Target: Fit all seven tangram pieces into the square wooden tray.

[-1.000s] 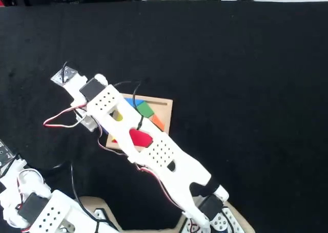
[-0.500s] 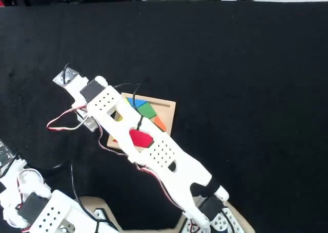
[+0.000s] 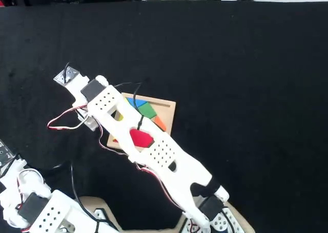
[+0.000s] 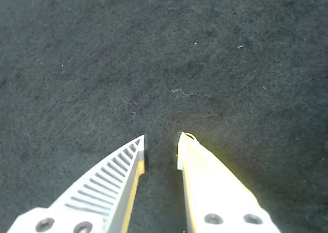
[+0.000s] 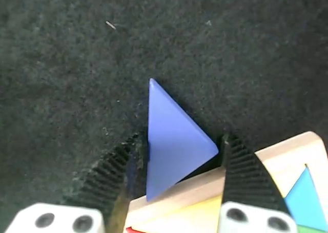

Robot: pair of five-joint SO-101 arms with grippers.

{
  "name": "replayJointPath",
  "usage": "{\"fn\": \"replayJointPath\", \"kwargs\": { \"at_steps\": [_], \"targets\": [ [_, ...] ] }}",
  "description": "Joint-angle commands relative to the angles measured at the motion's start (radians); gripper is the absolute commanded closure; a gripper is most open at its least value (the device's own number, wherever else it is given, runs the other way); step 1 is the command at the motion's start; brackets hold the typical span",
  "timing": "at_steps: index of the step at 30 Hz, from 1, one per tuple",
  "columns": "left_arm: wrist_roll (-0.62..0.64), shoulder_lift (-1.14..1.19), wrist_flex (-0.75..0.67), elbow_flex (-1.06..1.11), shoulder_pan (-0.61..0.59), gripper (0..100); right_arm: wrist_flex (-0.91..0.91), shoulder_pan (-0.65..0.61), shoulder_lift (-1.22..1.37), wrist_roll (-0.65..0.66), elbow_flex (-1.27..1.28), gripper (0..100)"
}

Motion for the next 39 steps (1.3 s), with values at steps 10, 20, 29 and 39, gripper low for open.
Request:
{"fn": "replayJointPath", "kwargs": {
  "at_steps": [10,20,29,39],
  "targets": [
    [0.005,-0.003,0.003,-0.008,0.013,88,0.152,0.049,-0.125,-0.012,-0.268,86.1],
    [0.005,-0.003,0.003,-0.008,0.013,88,0.152,0.101,-0.423,-0.012,0.016,86.4],
    [0.005,-0.003,0.003,-0.008,0.015,88,0.15,0.244,-0.897,0.005,0.467,86.4],
    [0.005,-0.003,0.003,-0.008,0.015,88,0.021,0.43,-1.222,0.084,1.02,86.4]
  ]
}}
